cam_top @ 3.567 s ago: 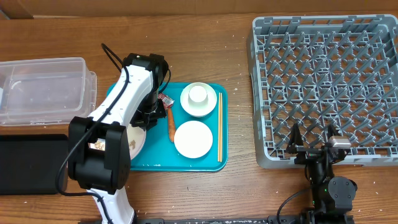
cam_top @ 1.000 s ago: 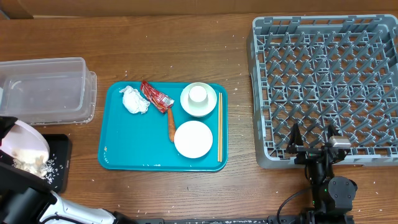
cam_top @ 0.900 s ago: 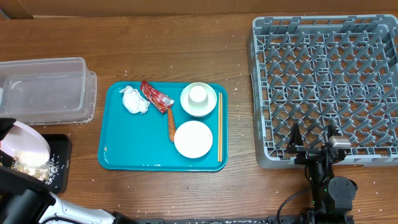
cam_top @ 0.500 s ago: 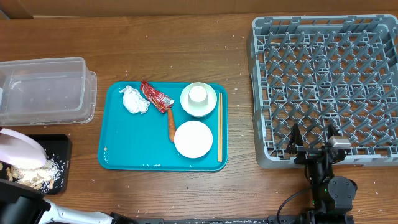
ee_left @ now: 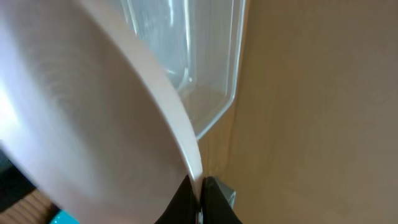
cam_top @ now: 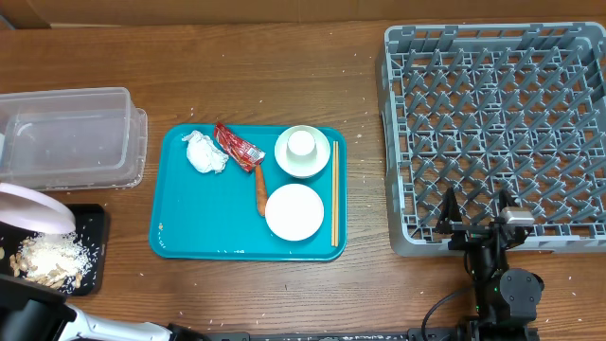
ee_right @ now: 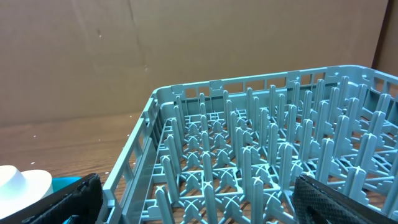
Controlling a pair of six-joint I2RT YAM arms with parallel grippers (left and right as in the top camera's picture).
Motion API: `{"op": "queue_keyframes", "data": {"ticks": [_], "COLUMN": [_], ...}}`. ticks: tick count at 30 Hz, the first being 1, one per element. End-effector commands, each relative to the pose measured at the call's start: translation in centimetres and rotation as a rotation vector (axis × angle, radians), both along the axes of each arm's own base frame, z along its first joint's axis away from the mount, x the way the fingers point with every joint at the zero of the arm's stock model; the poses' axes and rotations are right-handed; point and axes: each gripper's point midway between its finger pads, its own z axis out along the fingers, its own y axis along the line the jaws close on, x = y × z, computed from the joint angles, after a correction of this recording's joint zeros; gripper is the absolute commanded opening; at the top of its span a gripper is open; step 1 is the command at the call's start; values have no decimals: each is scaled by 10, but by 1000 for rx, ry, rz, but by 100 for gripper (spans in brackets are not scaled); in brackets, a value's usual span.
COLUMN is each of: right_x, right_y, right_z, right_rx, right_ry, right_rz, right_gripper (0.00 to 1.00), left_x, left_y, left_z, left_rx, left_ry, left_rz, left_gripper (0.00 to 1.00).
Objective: Sort waste into correct bins and load items into the dishwasher
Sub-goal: 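Tilt the plate over the black tray to dump the rice scraps, then return the emptied plate to the teal tray with the left gripper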
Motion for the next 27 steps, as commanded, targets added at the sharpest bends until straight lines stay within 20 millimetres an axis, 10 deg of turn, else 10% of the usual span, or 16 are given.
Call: {"op": "queue_keyframes", "data": {"ticks": [1,14,27], "right_x": [0,0,0], "right_y": [-2,-2,-2], "right_z": [-2,-2,-2], "right_rx": [-4,-4,-4], "right_ry": [-3,-3,-3], "right_rz": [-12,-12,-12], "right_gripper": [100,100,100], "left_x": [-10,-5,1], "left_y": [13,-25,-69], "left_z": [0,39,72], "left_rx": [36,-71,132], "left_ry": [10,-223,-59], "left_rz": [20,-75,-196], "left_gripper": [4,4,4]}}
